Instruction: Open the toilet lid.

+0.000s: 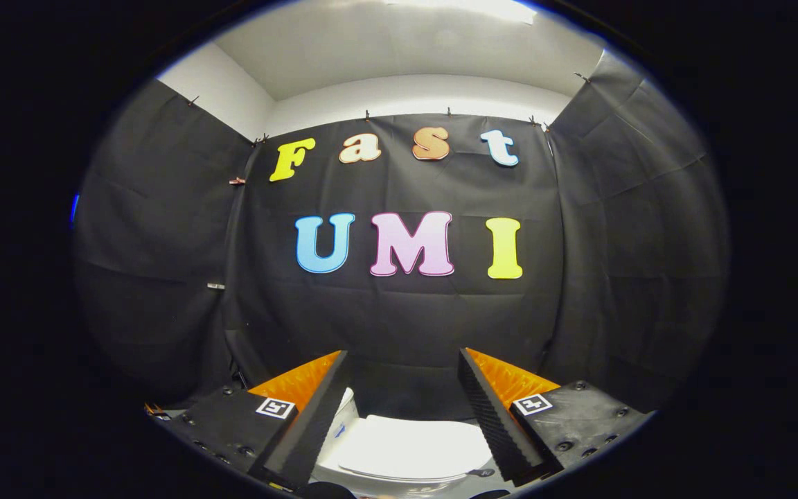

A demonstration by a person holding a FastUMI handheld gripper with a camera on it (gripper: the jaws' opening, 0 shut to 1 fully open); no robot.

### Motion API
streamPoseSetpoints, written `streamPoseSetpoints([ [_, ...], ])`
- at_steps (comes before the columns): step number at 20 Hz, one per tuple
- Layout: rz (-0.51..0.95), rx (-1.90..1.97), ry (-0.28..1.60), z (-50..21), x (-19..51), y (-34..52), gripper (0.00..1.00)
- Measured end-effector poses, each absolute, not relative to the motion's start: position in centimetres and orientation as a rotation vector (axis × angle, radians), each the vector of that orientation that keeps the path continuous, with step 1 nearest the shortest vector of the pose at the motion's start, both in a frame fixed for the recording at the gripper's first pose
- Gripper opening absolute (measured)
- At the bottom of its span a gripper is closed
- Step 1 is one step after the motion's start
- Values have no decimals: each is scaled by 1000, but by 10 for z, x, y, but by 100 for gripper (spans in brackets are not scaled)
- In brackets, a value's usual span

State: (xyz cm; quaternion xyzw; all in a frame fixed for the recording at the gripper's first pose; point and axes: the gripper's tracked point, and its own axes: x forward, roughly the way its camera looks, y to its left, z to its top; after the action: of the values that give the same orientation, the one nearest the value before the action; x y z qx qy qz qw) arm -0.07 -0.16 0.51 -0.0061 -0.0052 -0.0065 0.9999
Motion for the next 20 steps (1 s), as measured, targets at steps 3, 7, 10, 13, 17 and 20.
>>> streamPoseSetpoints([
  [3, -12, -16, -15, 8, -4, -1, 98],
  [7, -16, -15, -18, 10, -3, -1, 98],
  [10, -22, -16, -10, 8, -4, -5, 98],
  [13, -28, -9, -9, 8, -4, -10, 98],
  [17, -48, -9, -12, 8, -4, -21, 98],
  [20, -69, -13, -6, 7, -3, -30, 98],
])
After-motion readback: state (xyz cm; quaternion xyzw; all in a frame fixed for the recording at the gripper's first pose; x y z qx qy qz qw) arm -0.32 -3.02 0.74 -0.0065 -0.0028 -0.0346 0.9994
